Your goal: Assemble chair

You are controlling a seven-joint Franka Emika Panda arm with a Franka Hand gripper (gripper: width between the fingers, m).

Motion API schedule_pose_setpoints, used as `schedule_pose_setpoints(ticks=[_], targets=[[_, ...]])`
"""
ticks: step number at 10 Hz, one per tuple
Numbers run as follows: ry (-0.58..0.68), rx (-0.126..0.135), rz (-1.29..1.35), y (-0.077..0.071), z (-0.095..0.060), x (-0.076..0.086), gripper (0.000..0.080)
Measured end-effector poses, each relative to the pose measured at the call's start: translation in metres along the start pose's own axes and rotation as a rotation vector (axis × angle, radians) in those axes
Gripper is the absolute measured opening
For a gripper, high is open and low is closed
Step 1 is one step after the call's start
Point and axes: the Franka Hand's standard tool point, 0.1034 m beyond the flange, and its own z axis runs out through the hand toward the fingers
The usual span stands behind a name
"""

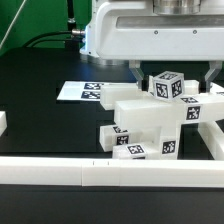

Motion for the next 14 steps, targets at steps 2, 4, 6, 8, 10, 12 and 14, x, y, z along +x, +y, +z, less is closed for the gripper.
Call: schedule_pose_setpoints(ticks=[2, 4, 6, 8, 10, 12, 14], targets=[[0.000, 0.000, -0.131, 0.001, 0.000, 0.000, 0.0649], [0.018, -0.003, -0.352, 0.003, -0.003, 0.001, 0.0649], [0.040, -0.006, -0.518, 0.010, -0.009, -0.001, 0.0649], [0.035, -0.006, -0.640, 0.014, -0.010, -0.003, 0.0649], [-0.002, 0.005, -0.627, 0.009, -0.008, -0.007, 0.0649], [-0.023, 0.013, -0.592, 0.004, -0.008, -0.003, 0.0649], [-0.024, 0.005, -0.599, 0.005, -0.008, -0.003, 0.0552]])
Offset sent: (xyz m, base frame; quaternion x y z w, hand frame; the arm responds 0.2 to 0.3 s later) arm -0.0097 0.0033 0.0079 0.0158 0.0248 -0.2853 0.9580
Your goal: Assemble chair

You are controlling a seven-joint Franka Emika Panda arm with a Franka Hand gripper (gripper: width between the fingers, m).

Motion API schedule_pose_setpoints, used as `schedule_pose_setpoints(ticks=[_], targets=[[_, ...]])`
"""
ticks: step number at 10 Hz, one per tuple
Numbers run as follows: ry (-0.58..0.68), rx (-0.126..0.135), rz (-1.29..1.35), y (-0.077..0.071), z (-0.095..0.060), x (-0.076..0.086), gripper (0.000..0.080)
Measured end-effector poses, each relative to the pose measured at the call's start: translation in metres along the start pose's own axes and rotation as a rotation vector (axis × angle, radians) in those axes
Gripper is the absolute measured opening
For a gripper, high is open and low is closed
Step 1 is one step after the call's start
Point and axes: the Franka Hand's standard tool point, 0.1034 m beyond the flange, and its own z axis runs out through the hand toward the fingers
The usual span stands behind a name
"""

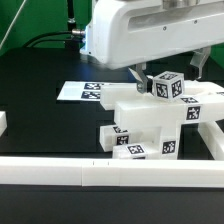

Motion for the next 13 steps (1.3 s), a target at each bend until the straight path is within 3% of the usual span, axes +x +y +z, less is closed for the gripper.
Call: schedule_pose_setpoints(ticks=[1, 2, 3, 7, 13], targets=[[0.003, -0.002, 0.000, 0.0014, -0.0002, 0.0000, 0.0552], [0.003, -0.002, 0.001, 0.0014, -0.0002, -0.0001, 0.0370], [0.003, -0.002, 0.001, 0.0016, -0.0002, -0.0001, 0.0283], [0.003, -0.001, 0.091, 0.0015, -0.0002, -0.0001, 0.0284], [0.006, 0.008, 0.651, 0.0069, -0.0006, -0.0020, 0.0284]])
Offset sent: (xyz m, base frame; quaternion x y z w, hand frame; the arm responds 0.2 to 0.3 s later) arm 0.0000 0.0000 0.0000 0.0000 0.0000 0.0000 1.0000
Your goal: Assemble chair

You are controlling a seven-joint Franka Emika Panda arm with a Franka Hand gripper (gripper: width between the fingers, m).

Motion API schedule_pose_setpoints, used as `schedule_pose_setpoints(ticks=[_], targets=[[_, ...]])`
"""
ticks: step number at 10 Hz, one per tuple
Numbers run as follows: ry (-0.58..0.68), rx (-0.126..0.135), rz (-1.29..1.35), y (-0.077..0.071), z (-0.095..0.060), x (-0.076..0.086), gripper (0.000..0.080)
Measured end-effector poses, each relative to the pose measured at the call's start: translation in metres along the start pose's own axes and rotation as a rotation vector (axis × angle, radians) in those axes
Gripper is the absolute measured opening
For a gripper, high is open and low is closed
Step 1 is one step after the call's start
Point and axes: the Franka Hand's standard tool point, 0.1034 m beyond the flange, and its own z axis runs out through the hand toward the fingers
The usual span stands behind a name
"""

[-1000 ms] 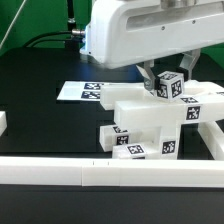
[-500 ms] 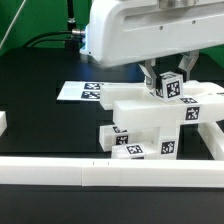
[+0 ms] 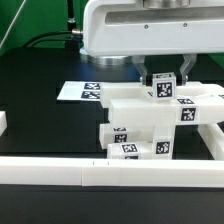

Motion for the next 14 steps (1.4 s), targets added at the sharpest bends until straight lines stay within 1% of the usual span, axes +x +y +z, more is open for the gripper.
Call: schedule_pose_setpoints(ticks=[4, 5, 6, 7, 9, 11, 12, 13, 14], targets=[[-0.001, 0.002, 0.269, -0.0012, 0.0001, -0.0003, 0.0284], [-0.003, 0.007, 0.359, -0.0012, 0.0001, -0.0004, 0.0284], [-0.014, 0.034, 0.487, -0.0003, 0.0003, -0.0003, 0.0284], [-0.023, 0.055, 0.587, 0.0013, 0.0004, 0.0000, 0.0284], [-0.033, 0.073, 0.769, -0.0001, 0.0006, 0.0006, 0.0284], [-0.037, 0.072, 0.875, -0.0013, 0.0005, 0.0006, 0.0284], [-0.036, 0.072, 0.873, -0.0012, 0.0006, 0.0006, 0.0284], [-0.036, 0.072, 0.864, -0.0012, 0.0006, 0.0006, 0.0371], [-0.030, 0.070, 0.779, -0.0015, -0.0016, 0.0022, 0.0507]])
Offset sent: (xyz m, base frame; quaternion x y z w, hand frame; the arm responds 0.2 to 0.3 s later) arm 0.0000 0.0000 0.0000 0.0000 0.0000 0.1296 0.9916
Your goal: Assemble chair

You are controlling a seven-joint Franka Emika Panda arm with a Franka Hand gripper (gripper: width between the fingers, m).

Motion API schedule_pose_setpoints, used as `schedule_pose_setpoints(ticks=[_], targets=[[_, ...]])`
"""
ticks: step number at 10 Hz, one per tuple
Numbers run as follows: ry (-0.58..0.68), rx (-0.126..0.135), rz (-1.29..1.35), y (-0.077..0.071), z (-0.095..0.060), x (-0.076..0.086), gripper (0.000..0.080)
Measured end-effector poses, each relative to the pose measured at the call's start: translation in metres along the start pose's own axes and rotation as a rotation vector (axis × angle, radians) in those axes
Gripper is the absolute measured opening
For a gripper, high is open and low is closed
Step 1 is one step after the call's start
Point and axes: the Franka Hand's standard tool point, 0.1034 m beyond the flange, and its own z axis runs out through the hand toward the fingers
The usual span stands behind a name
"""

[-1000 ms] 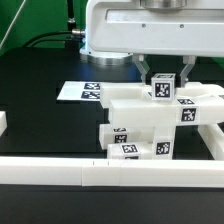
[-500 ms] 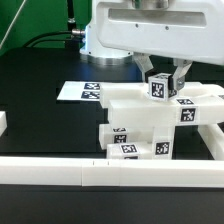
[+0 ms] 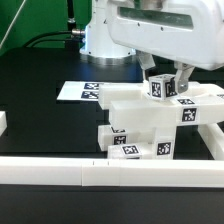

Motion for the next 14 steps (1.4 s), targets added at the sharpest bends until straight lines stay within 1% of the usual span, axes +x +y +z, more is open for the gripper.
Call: schedule_pose_setpoints(ticks=[1, 2, 3, 5, 6, 8, 9, 10, 11, 13, 14], targets=[[0.001, 0.003, -0.018, -0.0013, -0.0010, 0.0000, 0.0507], [0.001, 0.003, -0.102, -0.0009, -0.0007, 0.0002, 0.0623], [0.001, 0.003, -0.190, -0.0009, -0.0007, 0.0003, 0.0642], [0.003, 0.002, -0.360, -0.0009, -0.0007, 0.0004, 0.0647], [0.031, -0.003, -0.550, -0.0030, -0.0008, 0.0016, 0.0649], [0.052, -0.002, -0.720, -0.0056, 0.0014, -0.0003, 0.0649], [0.078, -0.011, -0.838, -0.0077, -0.0003, 0.0011, 0.0649], [0.114, -0.011, -0.944, -0.0090, -0.0016, 0.0049, 0.0649], [0.134, -0.013, -1.028, -0.0070, -0.0012, 0.0062, 0.0649], [0.167, -0.034, -1.127, -0.0044, -0.0017, 0.0049, 0.0649], [0.175, -0.050, -1.211, -0.0022, 0.0004, 0.0049, 0.0649]])
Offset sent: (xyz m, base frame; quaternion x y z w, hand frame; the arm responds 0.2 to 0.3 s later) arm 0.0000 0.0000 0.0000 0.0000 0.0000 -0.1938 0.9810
